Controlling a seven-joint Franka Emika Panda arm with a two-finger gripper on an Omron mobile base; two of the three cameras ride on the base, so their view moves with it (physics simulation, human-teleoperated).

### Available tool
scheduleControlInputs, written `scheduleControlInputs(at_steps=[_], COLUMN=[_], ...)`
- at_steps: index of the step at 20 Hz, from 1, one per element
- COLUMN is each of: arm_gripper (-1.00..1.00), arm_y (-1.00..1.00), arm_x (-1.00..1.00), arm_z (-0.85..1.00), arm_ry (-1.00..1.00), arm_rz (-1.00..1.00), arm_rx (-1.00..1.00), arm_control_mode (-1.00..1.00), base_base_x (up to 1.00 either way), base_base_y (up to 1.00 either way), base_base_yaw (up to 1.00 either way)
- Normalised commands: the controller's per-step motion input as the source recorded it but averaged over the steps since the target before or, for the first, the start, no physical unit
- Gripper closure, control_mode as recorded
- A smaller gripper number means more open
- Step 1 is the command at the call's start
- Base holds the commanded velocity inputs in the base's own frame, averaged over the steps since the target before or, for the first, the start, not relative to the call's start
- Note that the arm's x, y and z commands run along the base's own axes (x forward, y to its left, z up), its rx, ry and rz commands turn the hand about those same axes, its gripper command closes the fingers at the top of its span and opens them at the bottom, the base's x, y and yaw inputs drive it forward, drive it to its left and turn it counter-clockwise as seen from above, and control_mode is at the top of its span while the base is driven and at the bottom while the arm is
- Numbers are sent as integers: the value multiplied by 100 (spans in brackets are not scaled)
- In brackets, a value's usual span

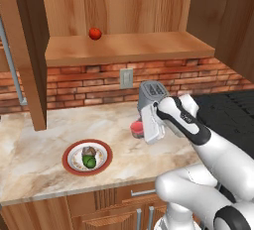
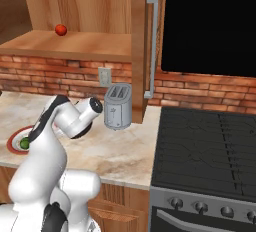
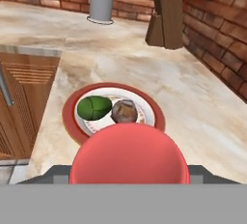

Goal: Pick the avocado and bread from the counter and place them on the plate. Then pick the jam from the cabinet and place it next to the plate. Lastly close the cabinet door.

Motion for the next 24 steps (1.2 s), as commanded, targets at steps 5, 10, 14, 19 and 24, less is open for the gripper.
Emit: scheduleControlInputs(at_steps=[5,10,14,19,24], arm_gripper=[100,100,100,100,100], arm_y=[8,2,2,4,14], arm_x=[21,28,34,37,28], arm_z=[-45,-29,-23,-24,-23], arm_ry=[0,0,0,2,1], arm_rz=[11,8,5,3,1], arm_rx=[0,0,0,0,0], arm_control_mode=[-100,-100,-100,-100,-100], base_base_x=[0,0,0,0,0], base_base_y=[0,0,0,0,0], base_base_yaw=[0,0,0,0,0])
